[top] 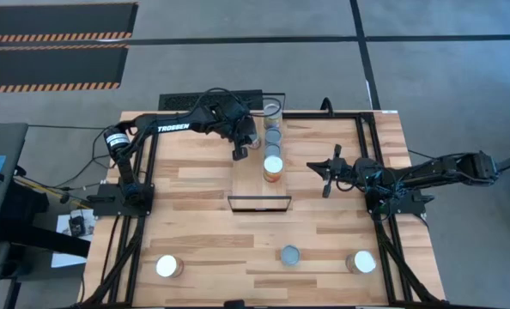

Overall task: Pick and place cans onto a shelf
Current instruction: Put the green peas can on the shelf

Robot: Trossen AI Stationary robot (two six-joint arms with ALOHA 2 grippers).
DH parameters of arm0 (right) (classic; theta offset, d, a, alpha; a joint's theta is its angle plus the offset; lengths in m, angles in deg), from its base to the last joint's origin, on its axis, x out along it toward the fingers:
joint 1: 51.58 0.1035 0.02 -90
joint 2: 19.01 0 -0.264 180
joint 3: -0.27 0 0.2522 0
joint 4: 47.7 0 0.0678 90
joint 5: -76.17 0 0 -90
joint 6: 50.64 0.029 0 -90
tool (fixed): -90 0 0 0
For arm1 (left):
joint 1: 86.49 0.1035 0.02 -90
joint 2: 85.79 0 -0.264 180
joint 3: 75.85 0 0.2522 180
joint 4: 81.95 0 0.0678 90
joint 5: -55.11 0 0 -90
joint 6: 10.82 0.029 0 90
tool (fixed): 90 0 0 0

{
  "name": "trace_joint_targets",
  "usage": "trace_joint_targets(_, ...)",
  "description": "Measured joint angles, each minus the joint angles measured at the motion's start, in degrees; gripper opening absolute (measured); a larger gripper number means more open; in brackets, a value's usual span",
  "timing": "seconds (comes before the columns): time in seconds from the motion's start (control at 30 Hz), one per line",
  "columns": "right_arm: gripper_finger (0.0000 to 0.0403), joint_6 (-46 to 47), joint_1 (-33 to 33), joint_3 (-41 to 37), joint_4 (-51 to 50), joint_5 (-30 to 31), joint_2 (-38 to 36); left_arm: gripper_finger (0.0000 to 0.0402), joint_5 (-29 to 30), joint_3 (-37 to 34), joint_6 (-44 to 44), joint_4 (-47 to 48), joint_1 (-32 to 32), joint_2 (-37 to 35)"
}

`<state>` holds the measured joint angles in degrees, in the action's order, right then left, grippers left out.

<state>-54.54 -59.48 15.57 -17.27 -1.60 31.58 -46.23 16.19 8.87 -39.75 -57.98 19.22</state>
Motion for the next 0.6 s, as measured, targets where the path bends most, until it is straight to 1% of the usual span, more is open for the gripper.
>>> trace_joint_targets(0.13, 0.0008, 0.0, 0.0, 0.0, 0.0, 0.0, 0.0, 0.0006, 0.0, 0.0, -0.1, 0.2, 0.0, 0.0)
trace_joint_targets(0.43, 0.0008, 0.0, 0.0, 0.0, 0.0, 0.0, 0.0, 0.0042, 0.1, 0.0, 0.1, 0.5, 0.0, 0.0)
trace_joint_targets(0.6, 0.0008, 0.0, 0.0, 0.0, 0.0, 0.0, 0.0, 0.0050, 0.1, 1.2, 1.0, 1.0, 0.0, 0.0)
